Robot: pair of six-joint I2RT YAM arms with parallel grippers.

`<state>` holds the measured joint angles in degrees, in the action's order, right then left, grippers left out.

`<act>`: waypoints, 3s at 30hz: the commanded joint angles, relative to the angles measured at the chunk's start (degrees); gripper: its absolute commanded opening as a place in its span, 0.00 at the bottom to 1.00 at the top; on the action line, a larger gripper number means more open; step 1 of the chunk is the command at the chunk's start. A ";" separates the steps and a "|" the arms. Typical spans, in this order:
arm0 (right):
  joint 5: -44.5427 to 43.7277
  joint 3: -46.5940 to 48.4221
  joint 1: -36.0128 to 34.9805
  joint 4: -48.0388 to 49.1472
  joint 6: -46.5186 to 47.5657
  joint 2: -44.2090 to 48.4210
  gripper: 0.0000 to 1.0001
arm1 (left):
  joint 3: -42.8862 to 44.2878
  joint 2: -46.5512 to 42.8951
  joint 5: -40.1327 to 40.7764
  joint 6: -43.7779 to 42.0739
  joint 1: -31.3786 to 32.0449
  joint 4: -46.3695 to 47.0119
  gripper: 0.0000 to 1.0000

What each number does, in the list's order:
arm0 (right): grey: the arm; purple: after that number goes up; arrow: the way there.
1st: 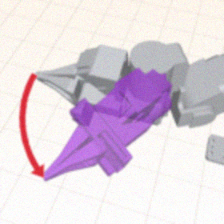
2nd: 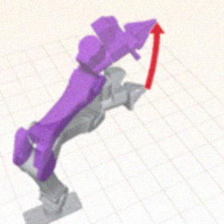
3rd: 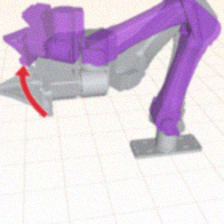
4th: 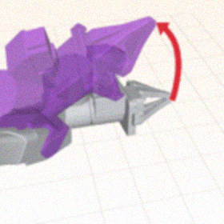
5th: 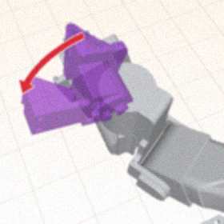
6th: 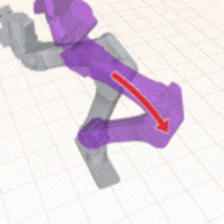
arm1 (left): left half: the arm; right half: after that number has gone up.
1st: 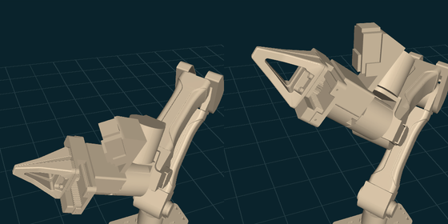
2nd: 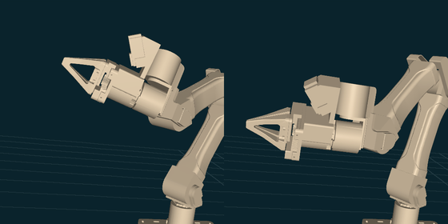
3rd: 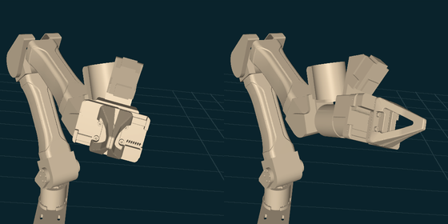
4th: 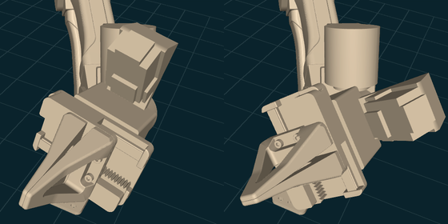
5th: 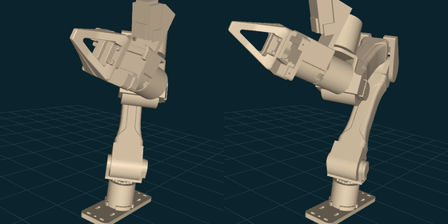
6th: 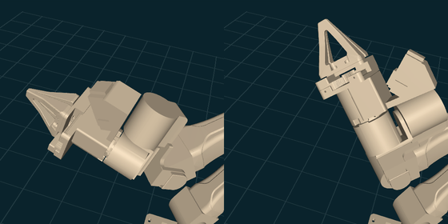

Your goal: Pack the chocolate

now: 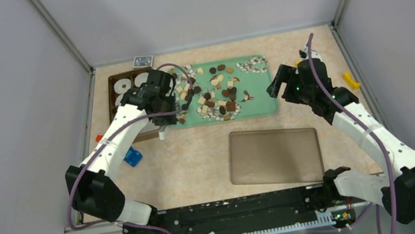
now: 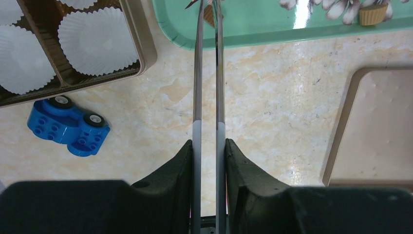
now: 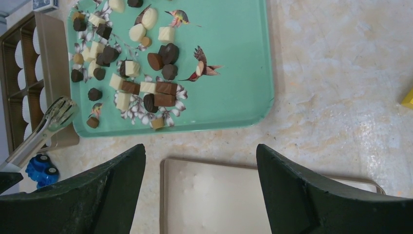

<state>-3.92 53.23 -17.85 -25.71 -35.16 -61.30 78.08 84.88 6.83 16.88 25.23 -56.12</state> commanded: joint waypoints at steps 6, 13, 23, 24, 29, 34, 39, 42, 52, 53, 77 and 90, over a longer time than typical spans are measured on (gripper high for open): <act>1.65 -0.08 0.36 2.89 -0.39 -0.64 0.82 | 0.04 -0.70 1.35 2.98 0.99 -0.66 0.37; 2.75 0.19 0.36 3.36 -0.38 -1.19 0.82 | -1.37 -0.56 1.04 4.66 1.91 -0.76 0.45; 3.47 0.33 0.43 3.63 -0.15 -2.06 0.82 | -2.23 0.92 3.35 5.85 2.83 -2.02 0.47; 3.56 0.44 0.37 3.71 -0.15 -2.20 0.82 | -2.42 1.08 3.51 5.83 2.87 -2.25 0.47; 3.64 0.56 0.37 3.92 -0.24 -2.52 0.82 | -3.48 2.27 2.89 6.08 3.22 -1.95 0.47; 3.66 0.38 0.42 3.85 -0.39 -2.28 0.81 | -4.39 2.46 2.11 6.49 3.66 -1.01 0.43; 3.44 0.05 0.38 3.52 -0.41 -1.85 0.81 | -4.20 2.22 1.87 6.76 3.76 -1.00 0.32; 3.40 -0.20 0.36 3.57 -0.52 -1.70 0.81 | -3.45 1.70 2.25 6.80 3.71 -1.38 0.29; 3.28 -0.37 0.44 3.63 -0.76 -1.61 0.81 | -1.27 1.69 3.91 6.84 3.77 -1.70 0.27; 3.25 -0.34 0.42 3.64 -0.72 -1.57 0.81 | -1.30 1.62 4.07 6.85 3.77 -1.48 0.27; 3.29 -0.85 0.39 3.60 -1.00 -1.28 0.81 | -1.96 2.79 3.98 8.39 3.97 -3.47 0.41; 3.59 -0.65 0.38 3.70 -0.71 -1.41 0.81 | -2.74 2.56 2.22 9.42 4.38 -4.76 0.40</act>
<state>-0.71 52.12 -17.85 -23.97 -36.03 -63.59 74.50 89.38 9.69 25.41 29.08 -59.75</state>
